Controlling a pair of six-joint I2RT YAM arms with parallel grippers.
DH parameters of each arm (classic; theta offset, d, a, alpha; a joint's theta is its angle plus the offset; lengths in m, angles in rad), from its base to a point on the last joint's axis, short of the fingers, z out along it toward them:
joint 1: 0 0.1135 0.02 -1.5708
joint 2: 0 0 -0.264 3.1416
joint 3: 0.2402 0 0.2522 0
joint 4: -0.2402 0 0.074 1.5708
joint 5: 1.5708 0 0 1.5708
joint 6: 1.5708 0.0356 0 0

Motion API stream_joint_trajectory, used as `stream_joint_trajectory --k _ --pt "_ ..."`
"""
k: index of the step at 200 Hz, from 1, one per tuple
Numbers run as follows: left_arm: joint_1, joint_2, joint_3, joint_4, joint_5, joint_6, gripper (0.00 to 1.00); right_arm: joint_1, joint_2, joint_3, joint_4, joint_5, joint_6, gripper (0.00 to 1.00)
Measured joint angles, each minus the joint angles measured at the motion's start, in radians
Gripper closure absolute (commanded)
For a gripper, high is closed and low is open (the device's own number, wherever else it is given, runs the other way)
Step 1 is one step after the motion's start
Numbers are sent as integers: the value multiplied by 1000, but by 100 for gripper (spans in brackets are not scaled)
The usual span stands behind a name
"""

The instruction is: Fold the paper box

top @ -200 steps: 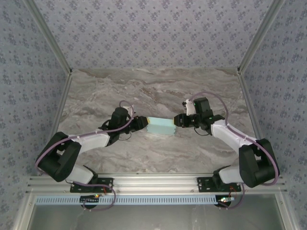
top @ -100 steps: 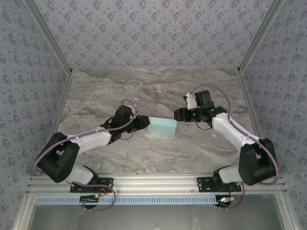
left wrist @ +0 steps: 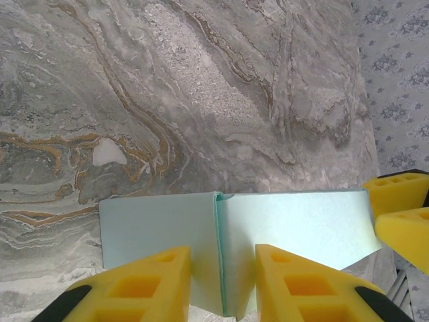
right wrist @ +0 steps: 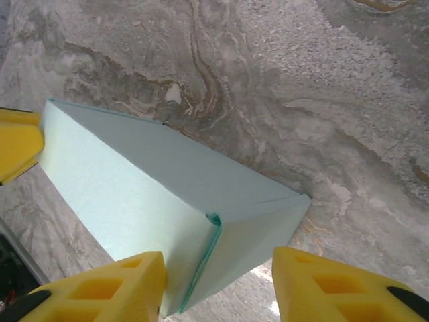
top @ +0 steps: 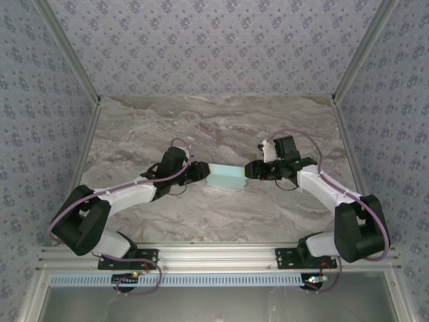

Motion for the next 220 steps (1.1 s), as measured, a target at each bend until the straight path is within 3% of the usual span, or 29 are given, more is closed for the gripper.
stream_joint_trajectory --k 71,130,220 --pt "0 0 -21 28 0 -1 71 -14 -7 -76 121 -68 16 75" --pt "0 0 -29 63 8 6 68 -20 2 -66 148 -82 35 70" --pt "54 68 74 11 39 10 69 -27 72 28 199 -62 147 74"
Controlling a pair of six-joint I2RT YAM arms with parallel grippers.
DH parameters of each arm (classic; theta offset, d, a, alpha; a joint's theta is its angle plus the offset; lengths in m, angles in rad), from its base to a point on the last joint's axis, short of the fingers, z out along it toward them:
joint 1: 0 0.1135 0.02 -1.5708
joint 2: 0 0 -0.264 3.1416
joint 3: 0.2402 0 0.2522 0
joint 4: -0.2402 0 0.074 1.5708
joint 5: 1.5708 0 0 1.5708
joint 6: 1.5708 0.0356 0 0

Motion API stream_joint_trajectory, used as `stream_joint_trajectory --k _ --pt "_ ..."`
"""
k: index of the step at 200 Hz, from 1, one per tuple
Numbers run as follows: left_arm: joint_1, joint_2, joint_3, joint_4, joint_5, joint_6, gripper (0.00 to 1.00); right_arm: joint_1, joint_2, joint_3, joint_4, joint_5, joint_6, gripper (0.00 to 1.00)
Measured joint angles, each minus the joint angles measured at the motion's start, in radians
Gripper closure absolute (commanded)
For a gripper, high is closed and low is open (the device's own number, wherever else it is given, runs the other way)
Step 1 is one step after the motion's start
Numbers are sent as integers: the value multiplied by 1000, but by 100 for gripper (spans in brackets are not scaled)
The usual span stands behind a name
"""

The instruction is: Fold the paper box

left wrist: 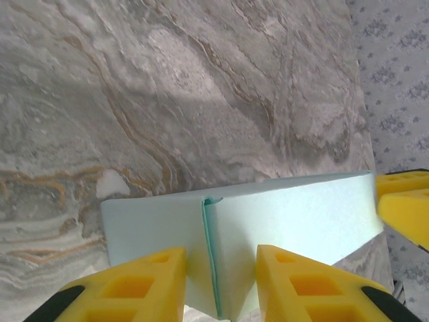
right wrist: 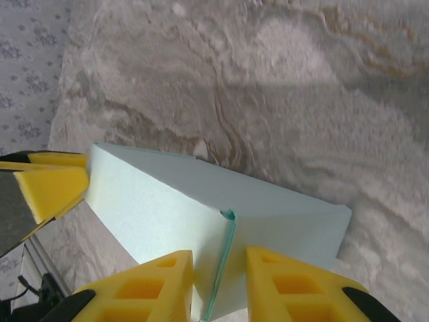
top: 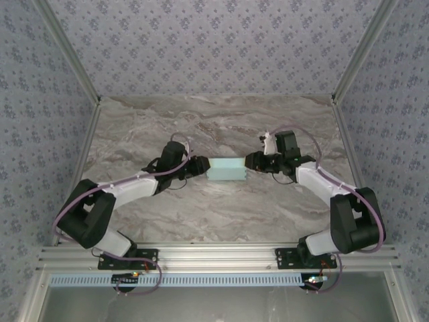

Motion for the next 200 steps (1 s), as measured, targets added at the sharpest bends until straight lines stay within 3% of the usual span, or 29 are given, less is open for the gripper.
stream_joint_trajectory --k 99,200 --pt "60 143 159 -26 3 94 68 -19 186 136 114 64 -77 74" --pt "34 103 89 -24 31 114 64 30 77 -4 126 132 -184 72"
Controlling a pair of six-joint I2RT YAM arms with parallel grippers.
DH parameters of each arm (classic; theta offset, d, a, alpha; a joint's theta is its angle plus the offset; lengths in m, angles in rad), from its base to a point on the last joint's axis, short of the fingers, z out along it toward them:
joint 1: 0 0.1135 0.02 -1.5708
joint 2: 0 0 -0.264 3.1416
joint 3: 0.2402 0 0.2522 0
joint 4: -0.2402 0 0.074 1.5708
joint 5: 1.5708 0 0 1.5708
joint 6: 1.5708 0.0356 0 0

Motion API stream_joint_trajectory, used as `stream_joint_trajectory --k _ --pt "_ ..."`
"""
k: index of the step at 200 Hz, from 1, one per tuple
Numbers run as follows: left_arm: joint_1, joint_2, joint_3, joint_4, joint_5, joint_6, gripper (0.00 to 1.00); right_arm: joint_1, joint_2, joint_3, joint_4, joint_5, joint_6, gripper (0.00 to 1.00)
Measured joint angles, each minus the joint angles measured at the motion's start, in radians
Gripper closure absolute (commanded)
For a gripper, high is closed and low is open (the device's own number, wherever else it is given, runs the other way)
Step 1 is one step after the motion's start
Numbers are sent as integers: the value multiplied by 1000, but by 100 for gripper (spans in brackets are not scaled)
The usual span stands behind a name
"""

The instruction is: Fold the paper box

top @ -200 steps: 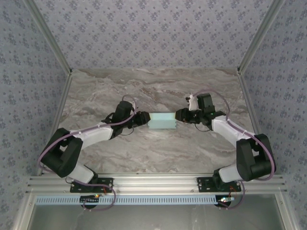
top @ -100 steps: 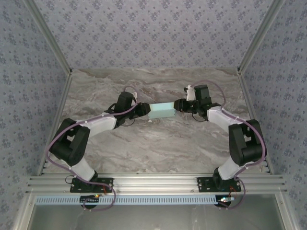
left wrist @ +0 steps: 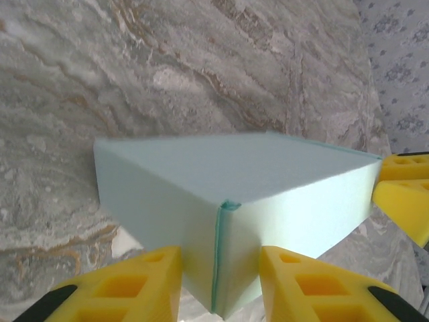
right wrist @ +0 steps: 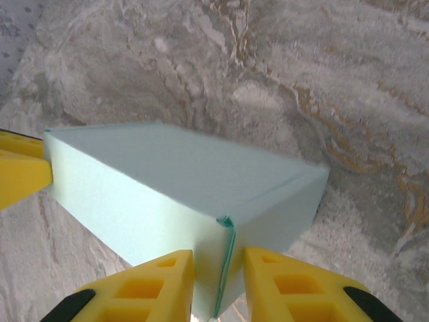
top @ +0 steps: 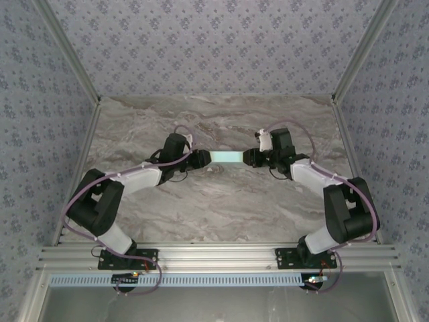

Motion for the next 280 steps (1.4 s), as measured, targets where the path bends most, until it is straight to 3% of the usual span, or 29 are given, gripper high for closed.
stream_joint_trajectory --k 47,70,115,140,149,182,219,241,280 --pt "-42 3 -55 -70 -19 18 64 56 -2 -67 -44 60 -15 71" --pt "-45 13 -55 -75 -43 36 61 65 13 -66 -66 89 -26 65" --pt "-44 21 -55 -133 -92 87 43 65 19 -33 -203 167 -75 51" --pt "-44 -27 -55 -193 -134 134 35 68 -56 4 -302 244 -111 45" --pt "-44 -61 -55 -215 -153 150 33 70 -96 25 -334 277 -126 37" --pt "-44 -240 -54 -280 -285 248 23 92 -236 121 -405 438 -188 19" --pt "-37 -445 -60 -308 -511 385 9 100 -355 152 -418 655 -253 2" --pt "-8 -560 -106 -283 -634 441 1 91 -411 141 -404 774 -291 1" --pt "106 -672 -228 -232 -792 478 1 15 -470 70 -343 901 -279 1"
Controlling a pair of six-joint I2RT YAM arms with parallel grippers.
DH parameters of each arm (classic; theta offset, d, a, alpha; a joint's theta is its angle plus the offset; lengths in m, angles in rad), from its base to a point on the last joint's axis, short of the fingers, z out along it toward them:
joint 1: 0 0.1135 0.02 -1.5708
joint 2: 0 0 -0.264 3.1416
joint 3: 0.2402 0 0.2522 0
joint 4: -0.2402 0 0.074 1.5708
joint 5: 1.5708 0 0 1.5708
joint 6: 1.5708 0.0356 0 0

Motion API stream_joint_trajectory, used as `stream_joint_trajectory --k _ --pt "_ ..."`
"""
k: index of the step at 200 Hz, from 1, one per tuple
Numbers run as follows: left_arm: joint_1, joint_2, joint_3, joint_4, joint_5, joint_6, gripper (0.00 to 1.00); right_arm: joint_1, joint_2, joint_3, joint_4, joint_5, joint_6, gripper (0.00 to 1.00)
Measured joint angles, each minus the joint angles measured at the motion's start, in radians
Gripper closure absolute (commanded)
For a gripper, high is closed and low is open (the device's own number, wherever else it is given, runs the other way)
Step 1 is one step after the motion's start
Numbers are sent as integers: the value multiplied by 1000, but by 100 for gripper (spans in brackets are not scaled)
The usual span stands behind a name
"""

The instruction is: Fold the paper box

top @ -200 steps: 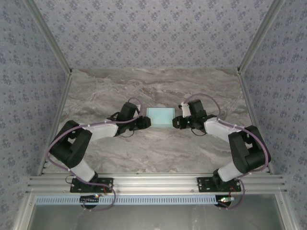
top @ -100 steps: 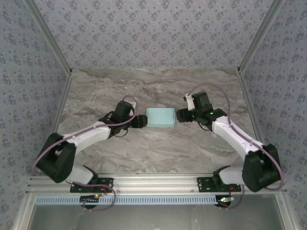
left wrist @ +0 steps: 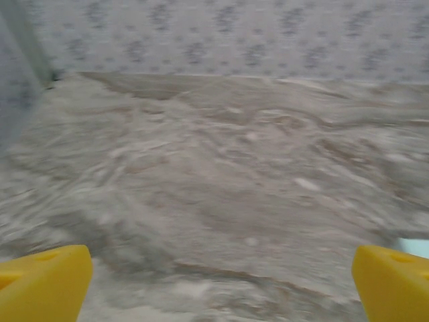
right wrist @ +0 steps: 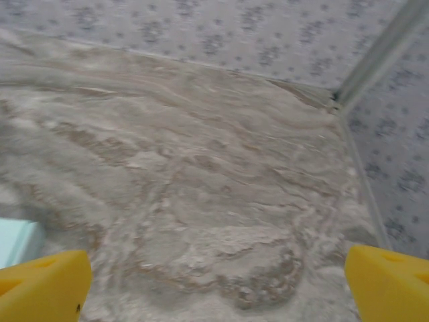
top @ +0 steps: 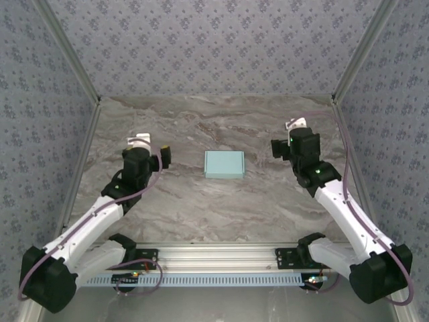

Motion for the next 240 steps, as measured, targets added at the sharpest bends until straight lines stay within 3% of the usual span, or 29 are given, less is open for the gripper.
stream_joint_trajectory --k 71,113,148,214,240 --pt "232 72 -150 158 -100 56 1 -72 99 -317 317 88 13 1" --pt "356 287 -249 424 36 122 1 -141 261 -443 591 51 -20 1" --pt "380 433 -212 507 144 159 1 -170 338 -458 764 -11 -47 1" --pt "449 604 -194 749 280 207 1 -296 454 -545 1122 -225 -56 1" --pt "462 605 -197 768 306 208 1 -313 489 -540 1115 -272 -48 1"
